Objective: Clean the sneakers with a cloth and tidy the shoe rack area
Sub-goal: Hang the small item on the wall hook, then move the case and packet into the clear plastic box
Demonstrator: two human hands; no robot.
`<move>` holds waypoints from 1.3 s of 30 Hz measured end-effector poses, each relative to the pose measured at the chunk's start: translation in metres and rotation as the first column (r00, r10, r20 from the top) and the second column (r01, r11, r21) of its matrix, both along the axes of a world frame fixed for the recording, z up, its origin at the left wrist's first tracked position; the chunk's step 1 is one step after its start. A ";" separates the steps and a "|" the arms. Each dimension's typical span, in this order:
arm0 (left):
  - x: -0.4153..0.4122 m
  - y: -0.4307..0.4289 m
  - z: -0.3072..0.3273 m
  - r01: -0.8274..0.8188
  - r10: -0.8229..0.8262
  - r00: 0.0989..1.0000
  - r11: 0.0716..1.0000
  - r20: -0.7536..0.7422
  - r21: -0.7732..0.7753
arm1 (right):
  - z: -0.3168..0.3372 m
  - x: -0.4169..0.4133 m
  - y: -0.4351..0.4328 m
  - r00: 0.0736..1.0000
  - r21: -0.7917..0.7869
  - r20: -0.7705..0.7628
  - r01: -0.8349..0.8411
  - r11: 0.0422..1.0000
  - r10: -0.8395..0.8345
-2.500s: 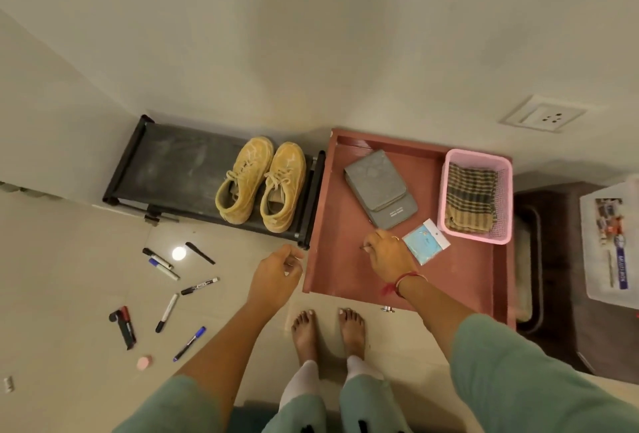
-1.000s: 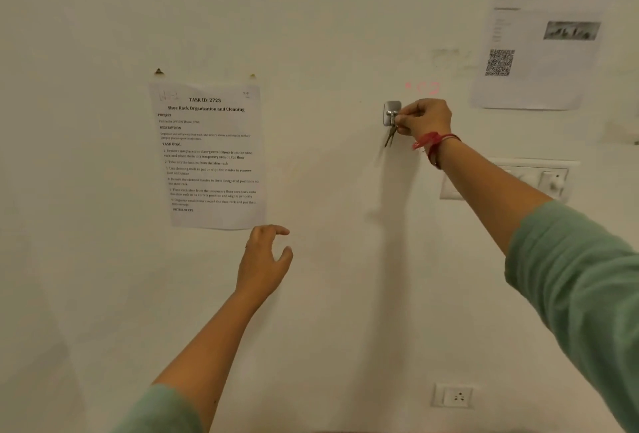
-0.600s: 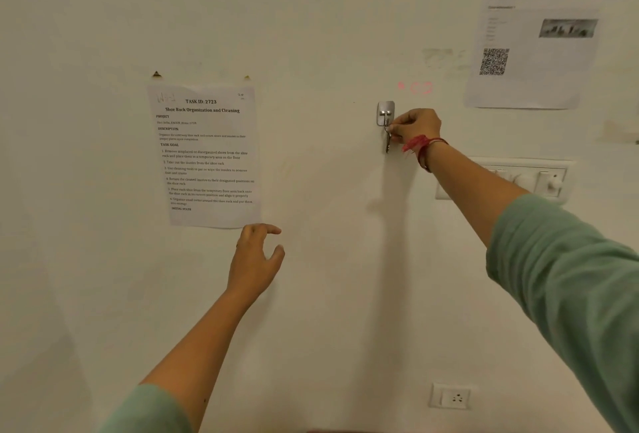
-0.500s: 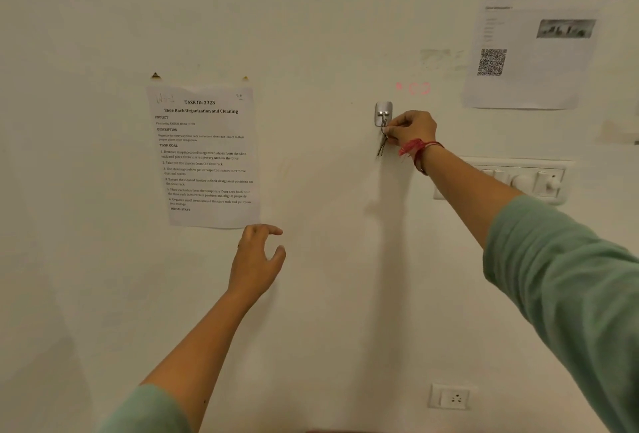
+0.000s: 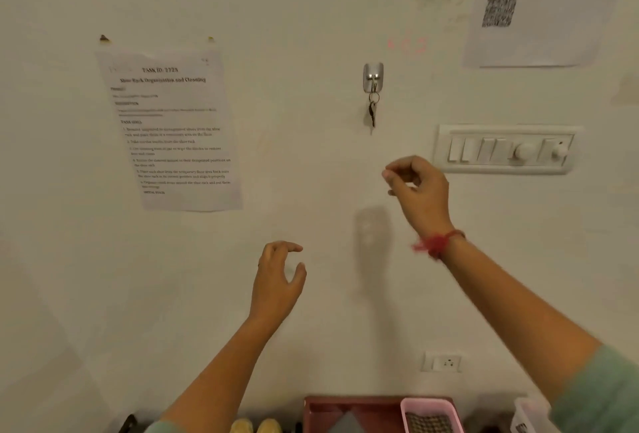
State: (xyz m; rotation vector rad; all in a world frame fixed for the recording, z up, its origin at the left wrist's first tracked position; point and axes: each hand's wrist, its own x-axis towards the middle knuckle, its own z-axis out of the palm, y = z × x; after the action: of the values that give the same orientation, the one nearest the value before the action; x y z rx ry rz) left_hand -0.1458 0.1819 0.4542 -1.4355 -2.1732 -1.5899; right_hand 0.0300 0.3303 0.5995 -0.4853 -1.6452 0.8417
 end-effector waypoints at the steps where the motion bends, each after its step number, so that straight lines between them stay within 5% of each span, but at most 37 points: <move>1: 0.005 0.000 -0.014 0.011 -0.011 1.000 1.000 0.017 0.001 | -0.024 0.005 -0.008 1.000 -0.033 -0.003 -0.007 0.999 0.007; 8: 0.046 -0.023 -0.145 0.071 -0.045 0.991 0.975 0.126 -0.208 | -0.197 0.029 -0.044 0.992 -0.288 0.121 0.005 0.958 0.031; 17: 0.099 -0.108 -0.298 0.135 0.052 0.951 0.816 0.305 -0.563 | -0.369 0.087 -0.100 0.937 -0.502 0.344 0.129 0.855 0.060; 25: 0.143 -0.145 -0.380 0.240 0.134 0.888 0.681 0.440 -0.692 | -0.530 0.131 -0.127 0.720 -0.529 0.684 0.378 0.760 0.118; 34: 0.173 -0.146 -0.442 0.301 0.167 0.861 0.594 0.480 -0.746 | -0.635 0.118 -0.105 0.604 -0.517 0.797 0.656 0.550 0.028; 39: 0.179 -0.135 -0.460 0.322 0.176 0.858 0.548 0.483 -0.772 | -0.663 0.128 -0.093 0.342 -0.336 0.938 0.858 0.387 0.055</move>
State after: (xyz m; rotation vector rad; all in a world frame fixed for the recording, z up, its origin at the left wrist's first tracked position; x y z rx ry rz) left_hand 0.0334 0.0474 -0.0061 -1.3336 -3.5918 -0.9714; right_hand 0.1581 0.2370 -0.0637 -2.4126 -1.5995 0.8997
